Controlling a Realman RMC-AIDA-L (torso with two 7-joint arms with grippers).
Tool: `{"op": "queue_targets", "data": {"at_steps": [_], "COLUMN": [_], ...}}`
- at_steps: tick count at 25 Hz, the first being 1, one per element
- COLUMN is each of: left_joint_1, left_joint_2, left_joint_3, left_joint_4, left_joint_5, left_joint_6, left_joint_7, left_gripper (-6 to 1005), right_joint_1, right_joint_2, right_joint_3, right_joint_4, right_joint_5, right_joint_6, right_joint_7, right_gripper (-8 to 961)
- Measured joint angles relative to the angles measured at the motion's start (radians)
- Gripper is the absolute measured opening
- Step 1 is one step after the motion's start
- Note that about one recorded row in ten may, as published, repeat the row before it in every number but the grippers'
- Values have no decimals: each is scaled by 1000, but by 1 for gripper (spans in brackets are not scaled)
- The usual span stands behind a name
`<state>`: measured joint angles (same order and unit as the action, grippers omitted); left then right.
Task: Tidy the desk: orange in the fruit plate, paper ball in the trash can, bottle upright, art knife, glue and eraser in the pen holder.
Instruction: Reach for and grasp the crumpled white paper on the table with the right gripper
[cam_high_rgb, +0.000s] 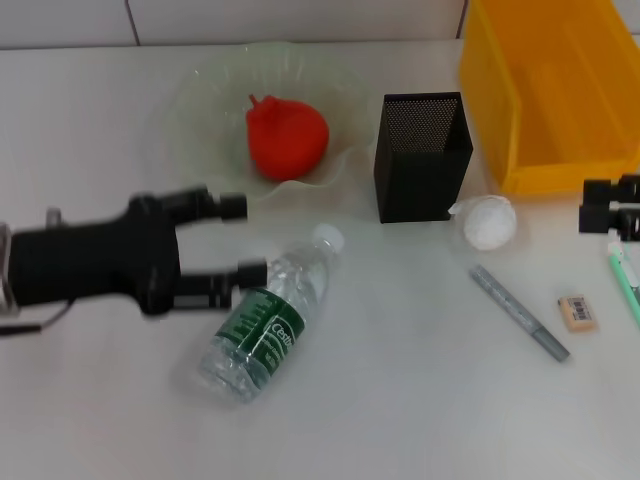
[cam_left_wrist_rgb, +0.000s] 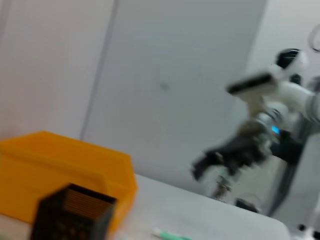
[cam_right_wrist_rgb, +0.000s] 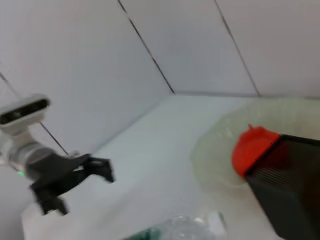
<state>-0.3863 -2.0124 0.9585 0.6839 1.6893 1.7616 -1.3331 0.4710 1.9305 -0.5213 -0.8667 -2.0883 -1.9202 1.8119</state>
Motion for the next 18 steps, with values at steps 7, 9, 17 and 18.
{"op": "queue_targets", "data": {"at_steps": [7,9,17,18], "left_joint_1": [-15,-22,-33,-37], "left_joint_2": [-19,-26,-46,-47], "left_joint_3": [-3,0,1,1], "left_joint_4": [-58,-60,-69,-72], "left_joint_5": [88,108,148,157], "left_joint_6": [-19,-35,-90,-95], "left_joint_7": [24,25,26,26], "left_gripper": [844,844,843,843], "right_joint_1": [163,188,242,235], "right_joint_2": [-16,-2,143,157], "right_joint_3": [-174,-267,-468,-515], "right_joint_4": [-311,-418,-564,-546], "right_joint_5": [-282,-352,-646,-683], "right_joint_6": [-28,-25,53,102], "right_joint_7": [390,497,724,770], "right_gripper": [672,672,672,672]}}
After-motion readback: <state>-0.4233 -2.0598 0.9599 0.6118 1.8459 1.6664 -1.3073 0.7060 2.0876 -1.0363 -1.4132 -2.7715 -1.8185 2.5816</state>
